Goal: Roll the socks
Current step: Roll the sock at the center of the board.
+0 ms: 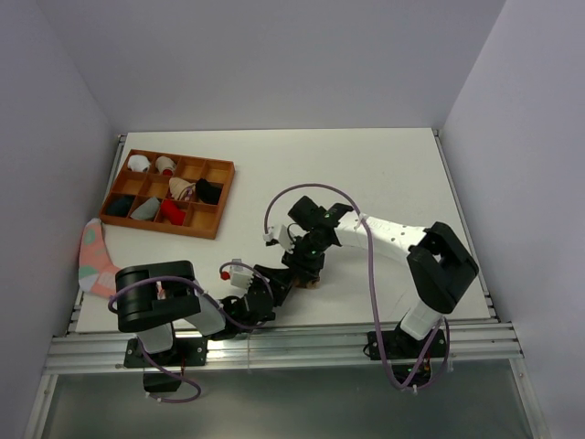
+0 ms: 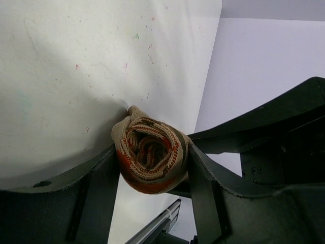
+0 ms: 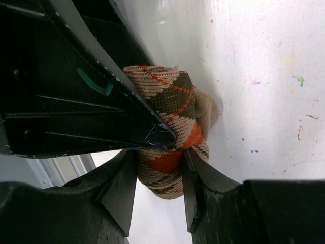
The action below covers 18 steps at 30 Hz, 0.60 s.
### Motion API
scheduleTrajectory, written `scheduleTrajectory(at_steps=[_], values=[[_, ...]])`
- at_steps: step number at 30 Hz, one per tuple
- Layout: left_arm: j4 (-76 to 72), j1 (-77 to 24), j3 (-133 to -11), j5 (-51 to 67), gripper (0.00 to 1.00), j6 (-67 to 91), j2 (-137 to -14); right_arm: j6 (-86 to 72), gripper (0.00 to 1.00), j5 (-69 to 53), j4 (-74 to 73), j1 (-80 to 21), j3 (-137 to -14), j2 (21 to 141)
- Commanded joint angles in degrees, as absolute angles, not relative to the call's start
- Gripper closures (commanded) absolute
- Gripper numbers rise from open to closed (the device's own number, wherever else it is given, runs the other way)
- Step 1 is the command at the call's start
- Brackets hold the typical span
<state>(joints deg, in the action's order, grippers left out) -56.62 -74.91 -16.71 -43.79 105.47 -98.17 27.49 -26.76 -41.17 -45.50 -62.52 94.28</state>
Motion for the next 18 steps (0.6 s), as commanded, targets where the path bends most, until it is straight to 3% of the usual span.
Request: scheduleTrajectory(at_steps=[1,11,18], values=[[-57.0,-73.8,-19.2,-43.3,0.41,107.1,-98.5,26.4,0.93,-37.4,-40.2,-48.7,-63.5,89.1],[-54.6,-73.8,-19.2,-44.3,0.34,106.1,-95.2,27.2,0.93,-39.4,-41.8,-49.0,-66.1,87.4],[-52.7,-73.8,-19.6,-44.7,0.44,104.8,-92.7,27.2,0.93,-38.5,-41.7,-50.4,-65.7,87.7]])
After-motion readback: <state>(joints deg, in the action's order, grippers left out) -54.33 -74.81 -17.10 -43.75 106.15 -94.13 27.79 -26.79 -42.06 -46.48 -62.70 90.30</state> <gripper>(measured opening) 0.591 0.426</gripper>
